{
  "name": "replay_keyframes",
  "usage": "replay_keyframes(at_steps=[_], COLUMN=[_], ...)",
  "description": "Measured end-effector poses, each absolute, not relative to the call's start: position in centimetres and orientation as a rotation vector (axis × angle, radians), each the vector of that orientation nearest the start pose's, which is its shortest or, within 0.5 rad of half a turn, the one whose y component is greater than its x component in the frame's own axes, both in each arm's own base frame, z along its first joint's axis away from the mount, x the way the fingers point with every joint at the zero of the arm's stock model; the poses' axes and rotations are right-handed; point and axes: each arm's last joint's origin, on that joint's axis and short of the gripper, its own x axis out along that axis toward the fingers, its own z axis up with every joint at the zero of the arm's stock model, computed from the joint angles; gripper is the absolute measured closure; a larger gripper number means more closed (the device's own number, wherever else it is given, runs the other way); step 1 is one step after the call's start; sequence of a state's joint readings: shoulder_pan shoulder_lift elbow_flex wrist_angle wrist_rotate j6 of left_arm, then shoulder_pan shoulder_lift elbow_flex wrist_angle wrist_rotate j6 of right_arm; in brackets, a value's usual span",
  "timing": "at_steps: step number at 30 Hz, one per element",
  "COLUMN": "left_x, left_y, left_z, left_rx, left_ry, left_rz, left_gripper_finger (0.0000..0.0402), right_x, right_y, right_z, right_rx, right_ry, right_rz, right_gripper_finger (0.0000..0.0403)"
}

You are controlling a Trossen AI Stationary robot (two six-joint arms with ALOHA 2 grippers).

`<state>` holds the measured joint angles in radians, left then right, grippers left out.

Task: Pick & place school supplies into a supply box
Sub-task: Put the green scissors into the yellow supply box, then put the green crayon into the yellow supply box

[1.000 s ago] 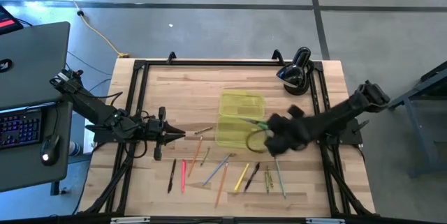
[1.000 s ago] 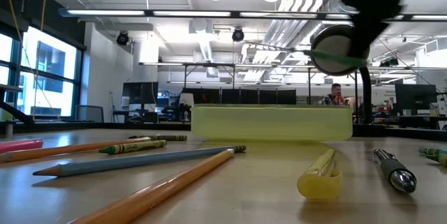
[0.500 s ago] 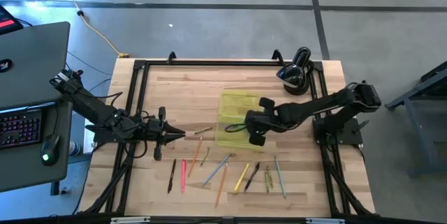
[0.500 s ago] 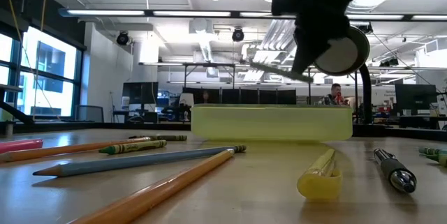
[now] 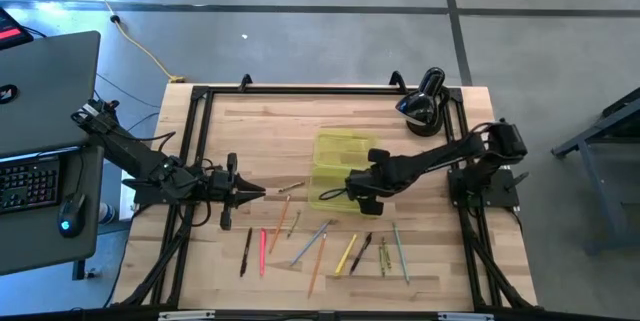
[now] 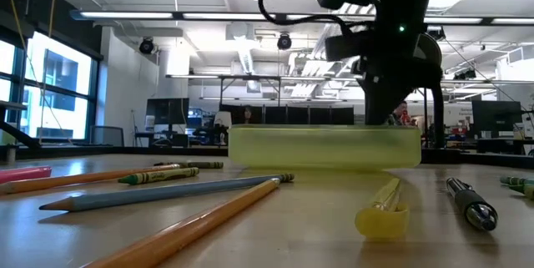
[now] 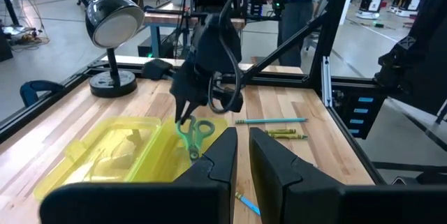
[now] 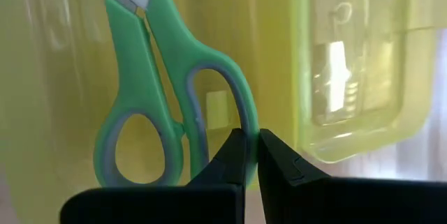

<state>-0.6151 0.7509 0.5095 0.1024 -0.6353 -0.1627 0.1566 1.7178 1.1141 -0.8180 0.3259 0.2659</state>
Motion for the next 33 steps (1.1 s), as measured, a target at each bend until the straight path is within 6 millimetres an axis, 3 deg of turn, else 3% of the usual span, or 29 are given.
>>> replay_keyframes(at_steps=[16, 24, 33], left_x=[14.8, 14.8, 14.8], left_y=[-8.4, -8.4, -8.4], left_z=[27.1, 27.1, 27.1], left_rx=[-0.081, -0.081, -0.081], left_ry=[0.111, 0.11, 0.11], left_rz=[0.029, 0.029, 0.029], left_gripper_finger=[0.033, 0.033, 0.033], right_x=[31.5, 31.9, 31.9], right_y=[4.1, 3.9, 3.8], right_z=[16.6, 16.7, 16.8], right_rx=[-0.138, -0.05, -0.067], right_ry=[1.354, 1.328, 1.31], right_rz=[-0.269, -0.236, -0.288], right_gripper_finger=[0.0389, 0.0355, 0.032])
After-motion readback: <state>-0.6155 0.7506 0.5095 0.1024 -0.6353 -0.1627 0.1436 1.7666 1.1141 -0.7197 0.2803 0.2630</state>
